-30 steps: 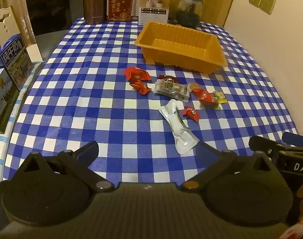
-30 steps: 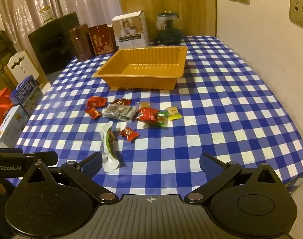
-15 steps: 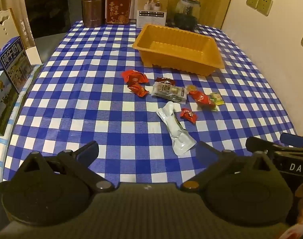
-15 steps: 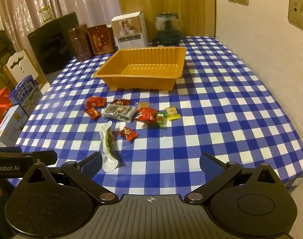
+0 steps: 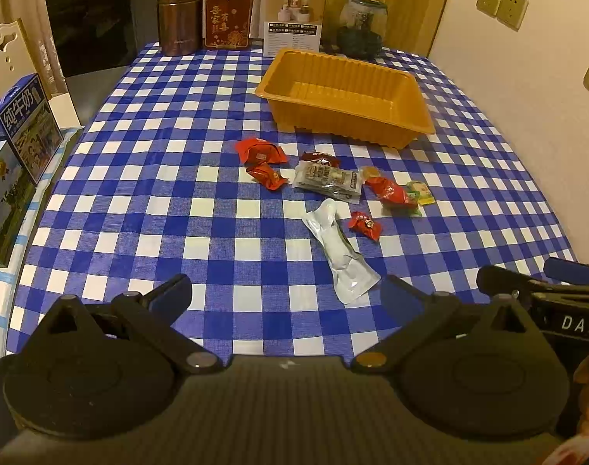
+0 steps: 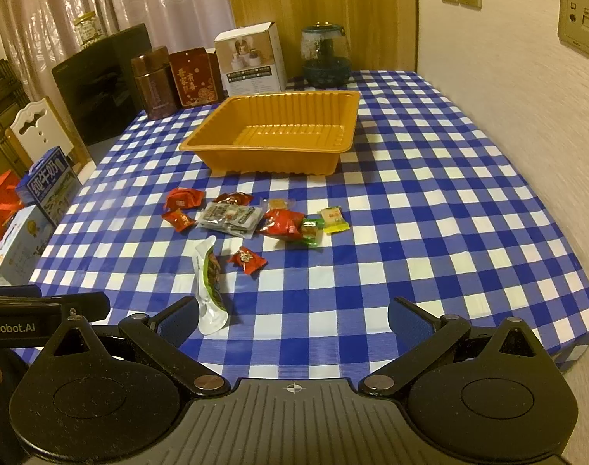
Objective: Organize snacks
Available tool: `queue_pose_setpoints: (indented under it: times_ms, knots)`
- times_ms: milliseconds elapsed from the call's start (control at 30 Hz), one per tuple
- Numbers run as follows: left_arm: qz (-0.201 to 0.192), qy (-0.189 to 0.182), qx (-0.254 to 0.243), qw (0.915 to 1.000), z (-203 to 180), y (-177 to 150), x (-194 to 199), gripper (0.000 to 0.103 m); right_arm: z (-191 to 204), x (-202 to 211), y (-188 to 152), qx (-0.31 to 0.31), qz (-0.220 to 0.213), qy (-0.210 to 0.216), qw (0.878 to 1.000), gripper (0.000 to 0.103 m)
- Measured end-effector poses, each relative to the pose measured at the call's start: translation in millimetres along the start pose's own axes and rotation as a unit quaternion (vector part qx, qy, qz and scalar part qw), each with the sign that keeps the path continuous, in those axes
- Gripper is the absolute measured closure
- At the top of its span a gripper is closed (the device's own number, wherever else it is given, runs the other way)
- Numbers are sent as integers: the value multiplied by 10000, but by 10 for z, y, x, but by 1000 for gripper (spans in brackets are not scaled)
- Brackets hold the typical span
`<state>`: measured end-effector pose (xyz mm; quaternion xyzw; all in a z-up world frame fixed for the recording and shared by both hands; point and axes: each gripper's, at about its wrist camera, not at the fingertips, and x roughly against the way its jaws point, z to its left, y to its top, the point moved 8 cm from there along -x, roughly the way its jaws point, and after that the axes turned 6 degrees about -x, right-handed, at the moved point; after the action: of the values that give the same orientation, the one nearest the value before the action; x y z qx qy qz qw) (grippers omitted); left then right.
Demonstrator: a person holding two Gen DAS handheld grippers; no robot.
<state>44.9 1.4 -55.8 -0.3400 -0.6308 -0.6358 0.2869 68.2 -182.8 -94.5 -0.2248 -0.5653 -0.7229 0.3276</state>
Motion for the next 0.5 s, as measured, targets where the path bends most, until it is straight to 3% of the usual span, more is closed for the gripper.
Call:
queue_pose_setpoints:
  times_ms: [500]
  knots:
    - [-4, 6, -9, 10000, -14, 6, 7, 0, -8, -7, 13, -10, 7, -11, 10000, 0]
